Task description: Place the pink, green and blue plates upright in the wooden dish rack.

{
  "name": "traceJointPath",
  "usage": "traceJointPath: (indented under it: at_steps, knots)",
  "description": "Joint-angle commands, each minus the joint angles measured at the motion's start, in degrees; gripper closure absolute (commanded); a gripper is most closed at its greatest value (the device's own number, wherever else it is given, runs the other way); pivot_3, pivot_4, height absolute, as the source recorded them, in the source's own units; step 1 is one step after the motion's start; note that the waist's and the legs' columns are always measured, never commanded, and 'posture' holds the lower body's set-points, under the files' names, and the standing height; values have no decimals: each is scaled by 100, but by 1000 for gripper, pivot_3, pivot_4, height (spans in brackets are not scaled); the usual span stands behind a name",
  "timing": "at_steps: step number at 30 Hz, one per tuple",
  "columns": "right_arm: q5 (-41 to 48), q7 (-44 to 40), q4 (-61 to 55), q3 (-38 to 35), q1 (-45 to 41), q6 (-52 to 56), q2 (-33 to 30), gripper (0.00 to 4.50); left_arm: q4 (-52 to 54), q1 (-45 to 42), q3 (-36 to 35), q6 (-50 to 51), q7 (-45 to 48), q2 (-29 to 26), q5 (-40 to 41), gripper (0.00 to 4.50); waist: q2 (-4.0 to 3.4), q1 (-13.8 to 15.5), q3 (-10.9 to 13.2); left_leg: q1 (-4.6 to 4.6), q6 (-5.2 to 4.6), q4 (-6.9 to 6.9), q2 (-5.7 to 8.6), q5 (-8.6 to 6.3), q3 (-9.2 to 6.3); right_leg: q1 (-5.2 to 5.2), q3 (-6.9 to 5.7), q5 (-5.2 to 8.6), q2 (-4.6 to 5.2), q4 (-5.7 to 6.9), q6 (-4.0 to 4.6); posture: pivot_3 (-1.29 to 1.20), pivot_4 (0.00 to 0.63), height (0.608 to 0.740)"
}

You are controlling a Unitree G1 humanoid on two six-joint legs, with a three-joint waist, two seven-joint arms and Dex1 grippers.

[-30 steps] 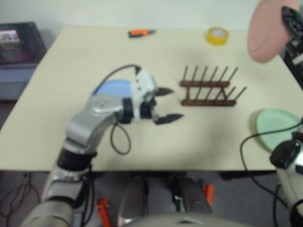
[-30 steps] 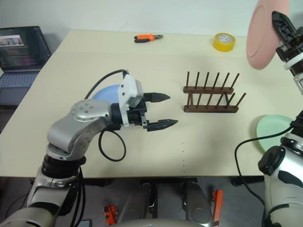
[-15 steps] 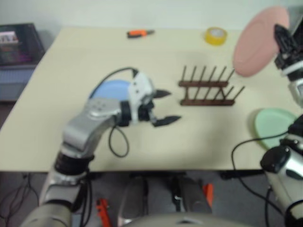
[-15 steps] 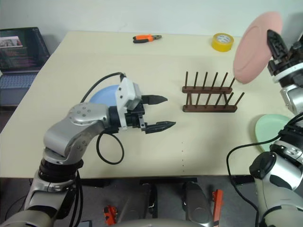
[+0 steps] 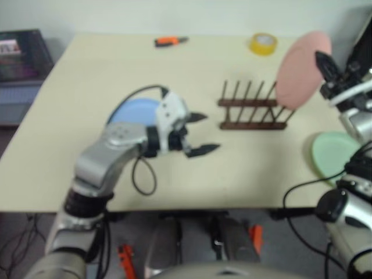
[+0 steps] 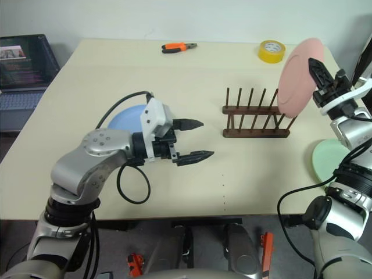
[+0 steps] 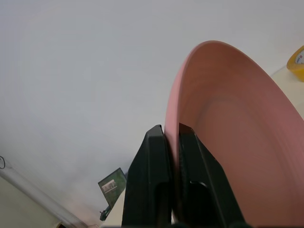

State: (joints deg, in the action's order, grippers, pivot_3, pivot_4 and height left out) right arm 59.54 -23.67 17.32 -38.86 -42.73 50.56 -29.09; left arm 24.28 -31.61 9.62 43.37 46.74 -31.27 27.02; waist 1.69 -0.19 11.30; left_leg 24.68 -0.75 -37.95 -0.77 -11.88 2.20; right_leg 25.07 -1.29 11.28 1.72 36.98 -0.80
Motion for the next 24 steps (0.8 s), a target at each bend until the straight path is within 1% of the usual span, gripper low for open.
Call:
traceJointPath:
  at_steps: [1,4,7,10,11,17,20,24]
  knots:
    - [111,-119,-394,81,52,-34,-81,4480,250,-31,-105,-17,-38,-34,82,0,0,0,0,0,0,0,0,0,0,0,0,0,0,0,0,0,150,740]
    - [33,-92,-491,211,113,-92,-62,4480,262,-19,-102,-12,-30,-56,73,0,0,-8,0,-1,0,1,-2,0,4,2,4,0,-2,0,0,0,150,740]
    - [-49,-107,-513,326,157,-185,-83,3736,249,-37,-88,-11,-29,-57,61,0,0,-9,0,-1,0,1,-3,0,5,3,10,-1,-7,0,0,0,150,740]
    - [-61,-121,-532,368,188,-274,-97,2773,234,-55,-81,-11,-30,-57,51,0,0,-5,0,-1,0,1,-3,0,5,3,15,-2,-11,0,0,0,150,740]
    - [-71,-117,-542,378,196,-311,-105,2340,232,-57,-80,-12,-29,-61,47,0,0,-3,0,-1,0,1,-3,0,6,3,17,-2,-11,-1,0,0,150,740]
    - [-395,-159,-513,468,187,-678,-251,238,202,-82,-36,-35,-20,-64,8,0,0,-2,0,-1,0,1,-2,0,12,4,25,-3,-11,-2,-2,0,150,740]
    - [-691,-299,-569,567,159,-872,-569,238,152,-116,24,-81,17,-73,-49,0,0,1,0,-1,0,1,-1,0,14,7,29,-3,-11,-2,-3,0,150,740]
    - [-1248,-540,-882,914,250,-987,-1292,238,64,-153,73,-145,111,-72,-72,0,0,7,0,0,-1,4,0,-1,19,11,35,-3,-11,-6,-2,0,150,740]
